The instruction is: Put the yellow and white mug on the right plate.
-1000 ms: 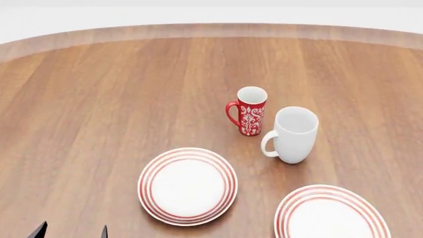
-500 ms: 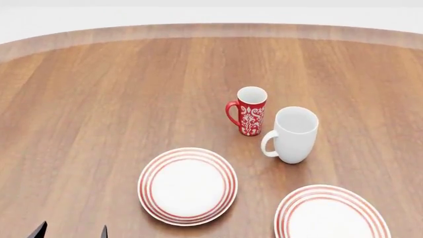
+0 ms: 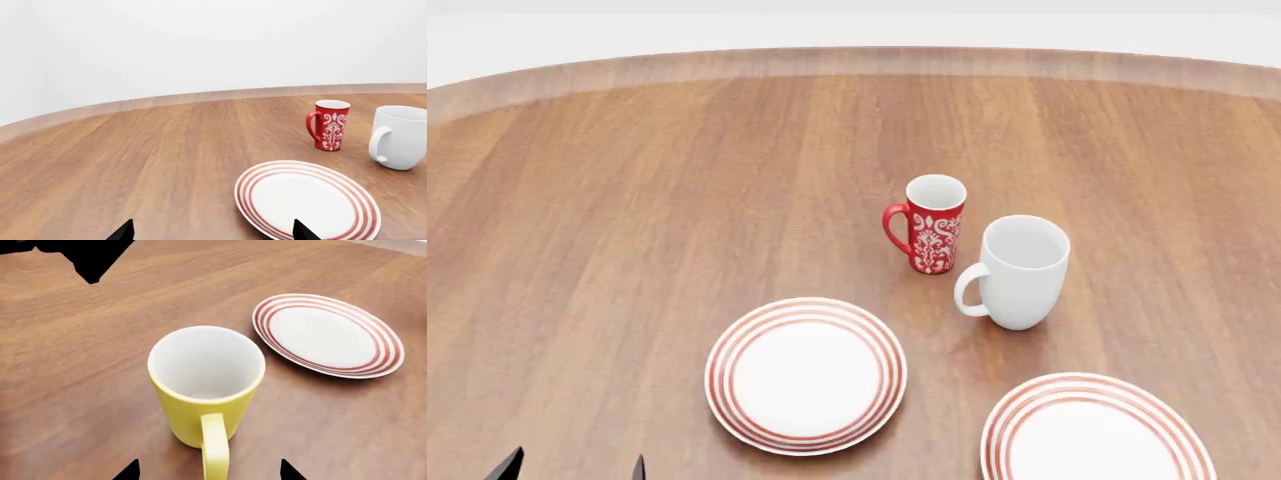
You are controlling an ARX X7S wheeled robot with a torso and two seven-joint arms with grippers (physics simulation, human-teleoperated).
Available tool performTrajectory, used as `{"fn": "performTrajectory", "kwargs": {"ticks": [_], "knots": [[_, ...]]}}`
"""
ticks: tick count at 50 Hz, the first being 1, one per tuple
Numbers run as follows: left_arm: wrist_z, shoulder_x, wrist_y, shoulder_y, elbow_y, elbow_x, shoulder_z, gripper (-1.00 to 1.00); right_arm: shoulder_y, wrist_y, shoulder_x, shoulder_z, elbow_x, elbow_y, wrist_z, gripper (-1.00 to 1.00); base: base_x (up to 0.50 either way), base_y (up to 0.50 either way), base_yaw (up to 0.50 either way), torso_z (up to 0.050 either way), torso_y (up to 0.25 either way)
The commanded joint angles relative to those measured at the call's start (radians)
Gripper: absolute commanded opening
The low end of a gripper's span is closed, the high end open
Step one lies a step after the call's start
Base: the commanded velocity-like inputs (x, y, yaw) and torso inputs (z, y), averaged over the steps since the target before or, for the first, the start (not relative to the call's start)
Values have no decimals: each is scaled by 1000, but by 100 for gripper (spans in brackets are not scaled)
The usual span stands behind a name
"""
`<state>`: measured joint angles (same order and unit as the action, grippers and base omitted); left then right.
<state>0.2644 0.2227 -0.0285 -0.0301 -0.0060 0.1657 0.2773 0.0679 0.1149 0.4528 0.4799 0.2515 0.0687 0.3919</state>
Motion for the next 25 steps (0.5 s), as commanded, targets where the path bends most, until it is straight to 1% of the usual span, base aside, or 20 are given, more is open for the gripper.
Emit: {"fn": "performTrajectory", "kwargs": {"ticks": [1,11,25], "knots": [[-18,-16,-6,-2,-10,-25,-13,100,50,-24,-47,-13,-6,99,51,100,0,0,0,0,0],[-14,-12,-11,-3,-15,-24,-7,100,89,-23,-68,-8,3,150,69,100,0,0,0,0,0],[-10,-10,-23,-6,-24,-21,-1,100,118,-57,-103,36,-37,244,82,100,0,0,0,0,0]]}}
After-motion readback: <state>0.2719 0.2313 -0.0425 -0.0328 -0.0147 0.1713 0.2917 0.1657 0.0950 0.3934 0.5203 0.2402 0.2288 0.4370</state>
